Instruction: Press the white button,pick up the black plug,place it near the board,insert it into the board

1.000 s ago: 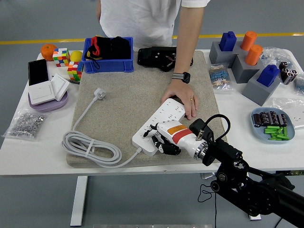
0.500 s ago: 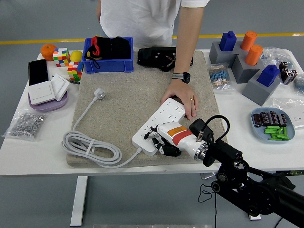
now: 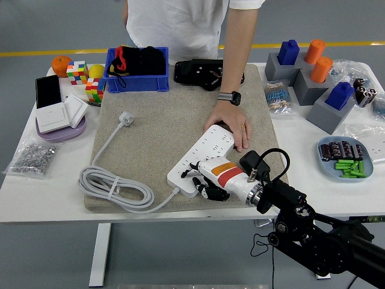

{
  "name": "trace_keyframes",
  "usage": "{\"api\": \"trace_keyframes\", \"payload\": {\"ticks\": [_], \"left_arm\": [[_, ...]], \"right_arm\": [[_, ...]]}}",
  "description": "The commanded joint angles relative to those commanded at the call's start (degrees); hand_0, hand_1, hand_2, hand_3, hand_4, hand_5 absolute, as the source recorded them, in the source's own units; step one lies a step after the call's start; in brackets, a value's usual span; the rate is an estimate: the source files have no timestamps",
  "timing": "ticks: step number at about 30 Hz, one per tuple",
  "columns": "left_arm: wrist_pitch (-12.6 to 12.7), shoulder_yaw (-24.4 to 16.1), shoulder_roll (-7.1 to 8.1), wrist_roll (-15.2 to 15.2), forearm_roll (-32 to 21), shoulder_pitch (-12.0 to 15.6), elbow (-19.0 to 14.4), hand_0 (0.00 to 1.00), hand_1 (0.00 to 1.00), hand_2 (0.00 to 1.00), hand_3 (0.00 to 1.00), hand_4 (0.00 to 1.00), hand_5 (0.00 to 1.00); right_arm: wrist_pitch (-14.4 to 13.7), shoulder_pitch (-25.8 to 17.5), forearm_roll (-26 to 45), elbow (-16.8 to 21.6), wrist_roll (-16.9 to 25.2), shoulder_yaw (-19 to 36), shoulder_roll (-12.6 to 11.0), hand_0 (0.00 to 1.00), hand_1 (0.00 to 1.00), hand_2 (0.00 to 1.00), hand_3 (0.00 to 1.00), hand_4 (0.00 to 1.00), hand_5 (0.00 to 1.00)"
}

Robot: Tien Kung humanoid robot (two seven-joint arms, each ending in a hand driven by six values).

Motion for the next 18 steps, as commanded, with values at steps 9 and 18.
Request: {"api": "trace_keyframes", "payload": {"ticks": [9, 18], "left_arm": [[-0.1, 0.0, 0.03, 0.0, 0.2, 0.0, 0.0, 0.698, 0.668, 0.646, 0.648, 0.554, 0.172], [0.0, -0.1, 0.0, 0.0, 0.2, 0.1, 0.0, 0.699, 0.668, 0.646, 0.648, 0.554, 0.172]], "right_arm": [[0.0, 0.1, 0.0, -0.3, 0.0, -0.4, -0.2, 0.002, 0.002, 0.067, 0.618, 0.314, 0.002], [-0.2, 0.3, -0.5, -0.9, 0.1, -0.1, -0.6, 0.002, 0.002, 0.067, 0.618, 0.315, 0.002]]}}
